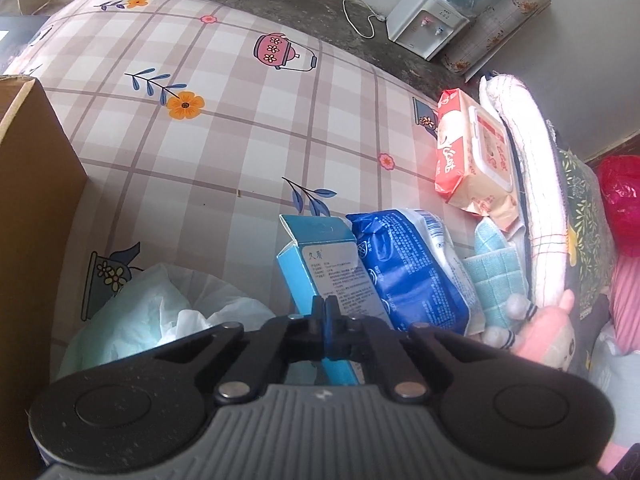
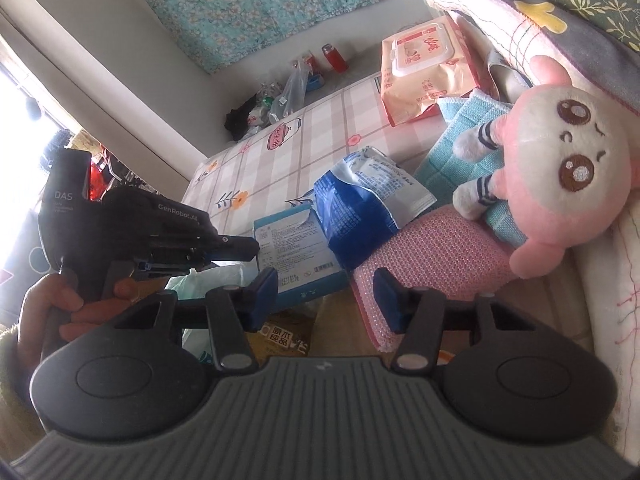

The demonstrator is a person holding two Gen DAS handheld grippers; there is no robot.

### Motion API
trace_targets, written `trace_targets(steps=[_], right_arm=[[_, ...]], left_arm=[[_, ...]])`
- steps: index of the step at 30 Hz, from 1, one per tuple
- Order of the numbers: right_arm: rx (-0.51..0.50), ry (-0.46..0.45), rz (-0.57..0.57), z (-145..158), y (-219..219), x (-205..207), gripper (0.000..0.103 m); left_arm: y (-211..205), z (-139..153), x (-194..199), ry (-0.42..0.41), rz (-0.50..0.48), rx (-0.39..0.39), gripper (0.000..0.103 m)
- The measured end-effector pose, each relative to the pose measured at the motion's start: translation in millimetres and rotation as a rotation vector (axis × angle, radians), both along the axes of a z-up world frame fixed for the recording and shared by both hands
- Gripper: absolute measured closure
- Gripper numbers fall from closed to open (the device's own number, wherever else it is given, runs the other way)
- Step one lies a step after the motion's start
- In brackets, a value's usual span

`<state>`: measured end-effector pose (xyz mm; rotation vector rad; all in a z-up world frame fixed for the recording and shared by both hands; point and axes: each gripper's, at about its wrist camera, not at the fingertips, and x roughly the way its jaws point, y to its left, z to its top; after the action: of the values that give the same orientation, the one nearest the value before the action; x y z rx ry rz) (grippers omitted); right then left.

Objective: Organize soft objects
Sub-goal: 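Reach the left tool to the light-blue medicine box and close on it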

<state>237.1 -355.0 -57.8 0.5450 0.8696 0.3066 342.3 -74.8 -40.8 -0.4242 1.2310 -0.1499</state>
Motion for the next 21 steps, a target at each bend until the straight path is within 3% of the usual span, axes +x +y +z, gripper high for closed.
trace_targets(steps=[4, 9, 10, 12, 18, 21], right_arm=[[0.027, -0.015, 0.001, 4, 0, -1, 0.051], [0.052, -0.017, 0.003, 6, 7, 1, 0.051], [0.065, -0.012, 0.005, 6, 8, 2, 0.051], [0.099, 0.007, 0.008, 2, 12, 5, 0.051], [0.124, 0.04, 0.013, -5, 21, 11, 0.049], [0.13, 0.047, 0.012, -8, 21, 11, 0.049]], left_arm=[[2, 20, -14, -0.051, -0.056, -0.012, 0.103], [6, 20, -16, -0.028, -0.048, -0.05, 0.1], [8, 16, -14, -0.009, -0.03, -0.073, 0.095], [10, 7, -9, 0.026, 0.003, -0.112, 0.072], [8, -17, 11, 0.101, 0.076, -0.147, 0.053], [2, -26, 22, 0.125, 0.098, -0.146, 0.052]])
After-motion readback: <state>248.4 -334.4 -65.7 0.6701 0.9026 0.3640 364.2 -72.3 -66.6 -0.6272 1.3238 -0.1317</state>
